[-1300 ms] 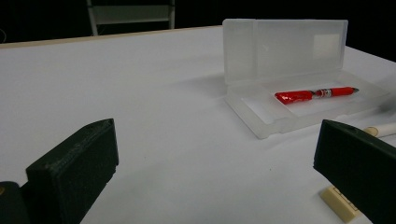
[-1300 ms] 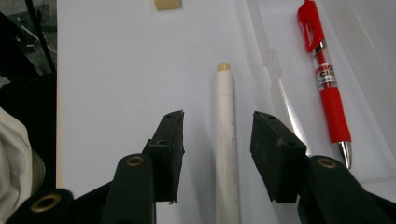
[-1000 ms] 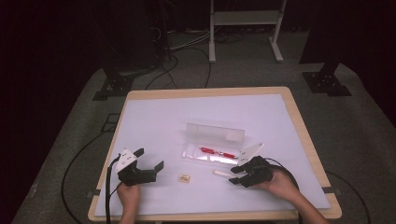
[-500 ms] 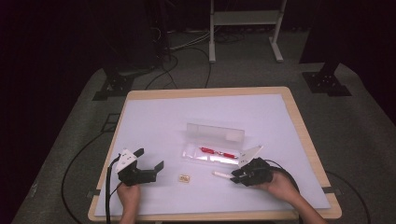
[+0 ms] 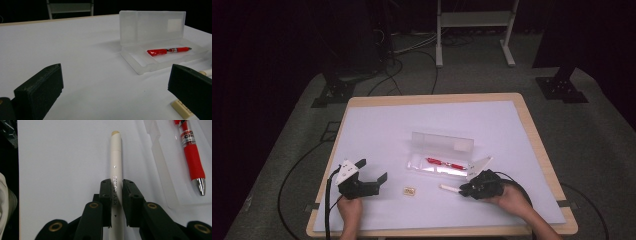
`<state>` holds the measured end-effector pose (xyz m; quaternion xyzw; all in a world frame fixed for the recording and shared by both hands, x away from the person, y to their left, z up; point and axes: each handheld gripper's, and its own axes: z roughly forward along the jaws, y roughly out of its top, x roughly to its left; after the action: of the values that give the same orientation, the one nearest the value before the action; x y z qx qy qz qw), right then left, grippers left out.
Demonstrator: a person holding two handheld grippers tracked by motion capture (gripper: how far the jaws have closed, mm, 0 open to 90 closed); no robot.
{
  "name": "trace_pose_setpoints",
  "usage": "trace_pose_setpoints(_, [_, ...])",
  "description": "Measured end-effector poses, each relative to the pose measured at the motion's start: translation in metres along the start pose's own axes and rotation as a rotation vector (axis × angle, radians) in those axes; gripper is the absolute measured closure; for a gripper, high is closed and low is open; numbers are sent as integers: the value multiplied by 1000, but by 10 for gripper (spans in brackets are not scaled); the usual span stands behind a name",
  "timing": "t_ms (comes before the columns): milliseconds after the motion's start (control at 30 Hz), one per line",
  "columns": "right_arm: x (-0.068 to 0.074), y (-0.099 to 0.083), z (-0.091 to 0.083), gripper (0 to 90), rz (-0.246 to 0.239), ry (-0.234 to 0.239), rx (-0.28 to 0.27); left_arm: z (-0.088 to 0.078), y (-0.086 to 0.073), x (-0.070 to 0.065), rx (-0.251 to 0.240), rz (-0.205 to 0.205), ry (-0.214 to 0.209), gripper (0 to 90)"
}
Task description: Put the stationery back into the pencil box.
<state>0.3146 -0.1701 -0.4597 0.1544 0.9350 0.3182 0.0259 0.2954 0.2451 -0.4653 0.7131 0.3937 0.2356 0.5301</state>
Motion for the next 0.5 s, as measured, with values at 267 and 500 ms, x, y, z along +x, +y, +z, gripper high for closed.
trace_pose_setpoints(267, [-1,7,-9,775,-15,-12,-15,0,0,0,1,0,0,0])
trace_pose_setpoints(500, [-5,20,-14,775,-38,-25,-29,0,0,0,2,1,0,0])
